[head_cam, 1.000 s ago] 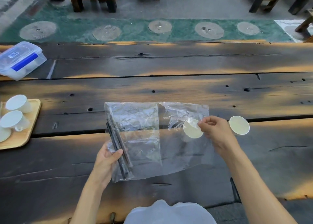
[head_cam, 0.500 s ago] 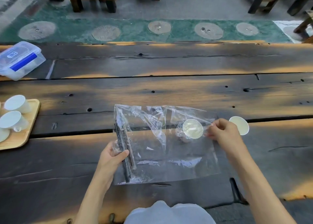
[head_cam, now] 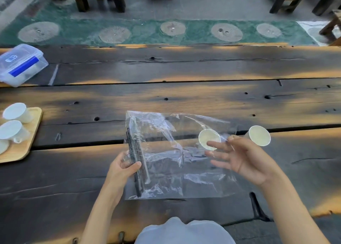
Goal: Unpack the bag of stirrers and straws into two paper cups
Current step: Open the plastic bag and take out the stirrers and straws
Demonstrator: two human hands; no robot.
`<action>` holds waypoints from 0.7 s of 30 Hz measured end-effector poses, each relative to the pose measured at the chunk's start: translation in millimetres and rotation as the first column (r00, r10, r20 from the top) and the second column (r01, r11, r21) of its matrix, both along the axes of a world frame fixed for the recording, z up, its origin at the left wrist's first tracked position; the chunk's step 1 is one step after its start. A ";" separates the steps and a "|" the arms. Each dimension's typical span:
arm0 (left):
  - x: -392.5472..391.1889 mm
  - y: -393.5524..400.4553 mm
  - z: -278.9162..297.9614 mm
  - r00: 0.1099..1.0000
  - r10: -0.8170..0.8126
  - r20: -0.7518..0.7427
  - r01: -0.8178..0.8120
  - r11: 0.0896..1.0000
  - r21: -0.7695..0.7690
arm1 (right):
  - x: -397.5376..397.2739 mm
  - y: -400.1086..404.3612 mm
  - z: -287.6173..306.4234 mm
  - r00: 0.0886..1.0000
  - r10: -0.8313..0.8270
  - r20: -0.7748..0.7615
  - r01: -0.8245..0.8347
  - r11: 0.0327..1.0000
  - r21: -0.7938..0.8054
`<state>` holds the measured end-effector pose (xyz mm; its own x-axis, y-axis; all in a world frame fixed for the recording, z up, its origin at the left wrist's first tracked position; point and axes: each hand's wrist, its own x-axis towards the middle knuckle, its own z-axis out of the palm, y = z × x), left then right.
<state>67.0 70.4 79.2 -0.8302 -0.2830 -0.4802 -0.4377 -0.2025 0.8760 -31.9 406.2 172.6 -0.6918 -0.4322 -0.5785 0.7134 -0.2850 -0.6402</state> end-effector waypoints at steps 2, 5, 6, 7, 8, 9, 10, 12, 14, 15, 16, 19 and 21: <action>1.5 -1.6 1.5 0.999 -0.036 -0.008 0.036 0.999 0.034 | 3.4 6.2 0.4 0.994 0.088 0.072 -0.068 0.966 -0.248; 3.4 -3.2 4.9 0.997 -0.069 -0.039 0.073 0.992 0.106 | 6.2 6.5 -3.1 0.986 0.130 0.109 -0.082 0.929 -0.360; 3.4 -3.0 6.3 0.995 -0.086 -0.047 0.091 0.988 0.127 | 6.3 4.8 -7.2 0.986 0.140 0.095 -0.102 0.941 -0.324; 3.0 -2.8 7.0 0.993 -0.104 -0.051 0.111 0.983 0.147 | 7.2 1.3 -9.4 0.983 0.168 0.071 -0.141 0.947 -0.289; 2.7 -2.0 8.4 0.991 -0.126 -0.052 0.132 0.978 0.160 | 10.2 -2.9 -11.7 0.977 0.208 0.047 -0.187 0.942 -0.279; 2.7 -1.2 9.4 0.988 -0.147 -0.052 0.154 0.974 0.167 | 13.6 -8.7 -15.2 0.963 0.266 0.030 -0.245 0.920 -0.305; 2.5 -0.5 9.9 0.984 -0.172 -0.052 0.179 0.969 0.171 | 17.7 -15.8 -19.0 0.957 0.289 0.004 -0.275 0.915 -0.296; 2.2 3.1 12.9 0.972 -0.229 -0.051 0.235 0.958 0.166 | 22.4 -32.4 -26.2 0.939 0.339 -0.053 -0.341 0.903 -0.261; 0.9 9.3 17.9 0.955 -0.291 -0.062 0.297 0.942 0.156 | 23.7 -46.2 -34.2 0.920 0.376 -0.113 -0.392 0.889 -0.237; -0.5 13.2 20.5 0.945 -0.319 -0.070 0.326 0.934 0.149 | 23.8 -54.6 -36.3 0.908 0.393 -0.143 -0.416 0.882 -0.221; -1.7 17.0 22.6 0.937 -0.339 -0.080 0.348 0.926 0.145 | 25.4 -63.1 -38.6 0.900 0.397 -0.181 -0.425 0.891 -0.158; -3.8 28.5 27.3 0.926 -0.364 -0.101 0.375 0.916 0.139 | 33.1 -88.8 -46.2 0.901 0.308 -0.305 -0.240 0.941 0.240; -4.6 33.5 28.3 0.920 -0.378 -0.102 0.389 0.913 0.122 | 36.2 -104.1 -52.1 0.872 0.262 -0.415 -0.120 0.934 0.337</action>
<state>62.3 103.9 107.5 -0.8965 0.1290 -0.4239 -0.4403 -0.1527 0.8848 4.3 302.0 120.5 -0.8262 -0.4432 -0.3478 0.3515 0.0769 -0.9330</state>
